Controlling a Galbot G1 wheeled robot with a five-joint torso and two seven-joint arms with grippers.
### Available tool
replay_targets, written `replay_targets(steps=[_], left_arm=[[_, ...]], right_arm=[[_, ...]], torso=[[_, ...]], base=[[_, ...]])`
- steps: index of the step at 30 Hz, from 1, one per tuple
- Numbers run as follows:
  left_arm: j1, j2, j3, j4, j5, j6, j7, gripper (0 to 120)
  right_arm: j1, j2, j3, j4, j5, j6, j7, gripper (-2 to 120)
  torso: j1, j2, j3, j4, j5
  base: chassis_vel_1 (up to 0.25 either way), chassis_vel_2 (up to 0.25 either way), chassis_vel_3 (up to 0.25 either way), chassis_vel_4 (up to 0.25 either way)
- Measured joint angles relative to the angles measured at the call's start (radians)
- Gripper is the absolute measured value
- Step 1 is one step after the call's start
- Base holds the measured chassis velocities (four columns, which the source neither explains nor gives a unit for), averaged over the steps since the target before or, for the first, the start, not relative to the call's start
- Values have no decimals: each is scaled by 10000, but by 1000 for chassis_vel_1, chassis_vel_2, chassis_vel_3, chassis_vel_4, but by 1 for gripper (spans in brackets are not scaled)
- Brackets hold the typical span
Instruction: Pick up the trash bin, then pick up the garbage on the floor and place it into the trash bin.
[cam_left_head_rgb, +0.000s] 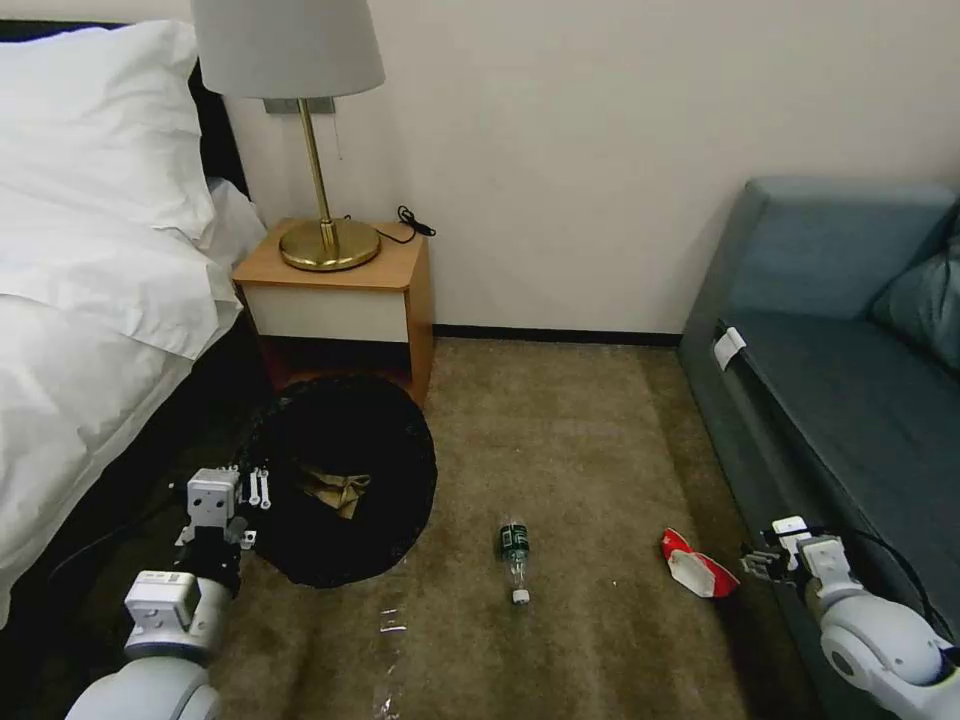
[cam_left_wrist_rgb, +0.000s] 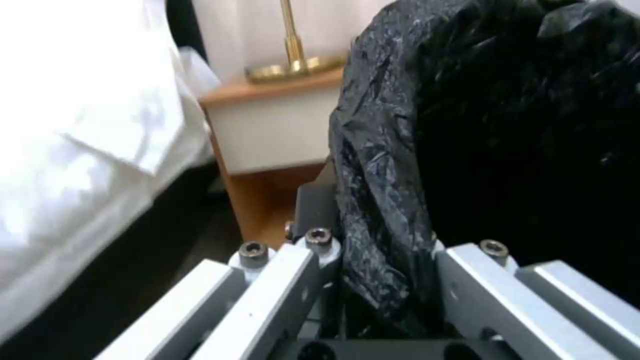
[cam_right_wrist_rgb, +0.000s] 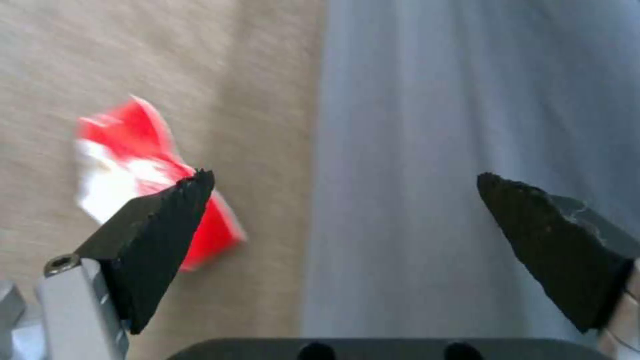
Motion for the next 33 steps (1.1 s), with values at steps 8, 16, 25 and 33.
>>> replay_targets(steps=[8,16,25,33], left_arm=[[-507,0,103,960,-417,82,155,4],[-447,-110,-162,877,-663,20,296,4],[-133,-304,-424,980,-661,-336,468,4],[-77,-659,-279,1072,-423,-466,545,4]], right_arm=[[-1890,-10,1505,-1076,-2455,893,-724,100],[-1823,884,1733,-2241,-4630,1688,-1215,100],[-1482,932,1338,-2427,-4994,1960,-1565,100],[-2170,817,1016,-1560,-4998,1639,-1620,100]], torso=[[-1,1,0,27,0],[-2,4,-3,5,-18],[-2,4,-2,-15,-24],[-1,-1,3,-25,6]], base=[[19,20,14,14],[6,7,3,2],[0,0,0,0],[0,0,0,0]])
